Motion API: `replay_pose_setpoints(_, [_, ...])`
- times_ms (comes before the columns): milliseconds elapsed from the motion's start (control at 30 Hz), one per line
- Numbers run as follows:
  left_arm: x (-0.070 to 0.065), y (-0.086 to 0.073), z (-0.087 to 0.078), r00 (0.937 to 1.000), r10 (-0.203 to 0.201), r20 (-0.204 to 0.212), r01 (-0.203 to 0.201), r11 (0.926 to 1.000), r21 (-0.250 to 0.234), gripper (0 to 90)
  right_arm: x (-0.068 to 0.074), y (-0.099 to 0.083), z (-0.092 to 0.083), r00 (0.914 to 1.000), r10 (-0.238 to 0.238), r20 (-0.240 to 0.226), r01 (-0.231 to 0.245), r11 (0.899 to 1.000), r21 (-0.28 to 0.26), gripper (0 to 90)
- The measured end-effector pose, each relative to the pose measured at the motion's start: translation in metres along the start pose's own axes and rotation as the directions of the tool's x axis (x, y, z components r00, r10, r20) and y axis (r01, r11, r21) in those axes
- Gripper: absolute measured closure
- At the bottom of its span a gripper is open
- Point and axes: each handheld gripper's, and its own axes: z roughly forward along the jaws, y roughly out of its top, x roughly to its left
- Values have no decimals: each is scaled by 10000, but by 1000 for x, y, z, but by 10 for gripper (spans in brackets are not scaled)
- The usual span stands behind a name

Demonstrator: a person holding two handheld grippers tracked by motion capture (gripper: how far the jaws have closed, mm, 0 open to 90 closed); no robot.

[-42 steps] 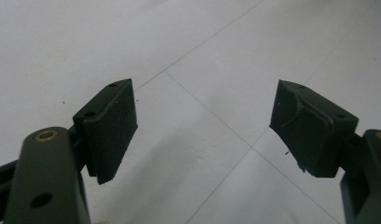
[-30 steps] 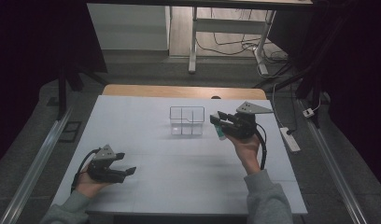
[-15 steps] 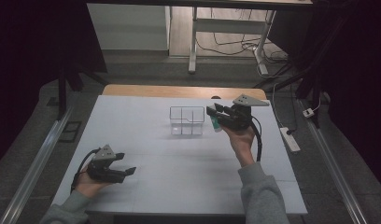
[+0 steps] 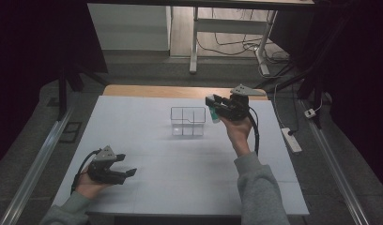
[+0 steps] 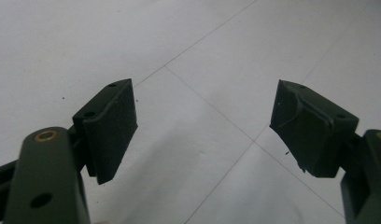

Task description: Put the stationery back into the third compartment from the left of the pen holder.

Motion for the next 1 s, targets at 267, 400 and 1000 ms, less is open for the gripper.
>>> replay_pose_setpoints(267, [1,-1,1,10000,-27,85,27,10000,1,222,-6,3,11,9997,210,99,-208,9997,-156,640])
replay_pose_setpoints(400, [0,-1,2,9999,24,117,-24,10000,43,221,-8,6,21,9996,269,121,-267,9995,-173,640])
replay_pose_setpoints(1000, [3,-3,-2,9999,-36,126,36,10000,-14,222,-8,-14,70,9982,598,-17,-598,9981,122,639])
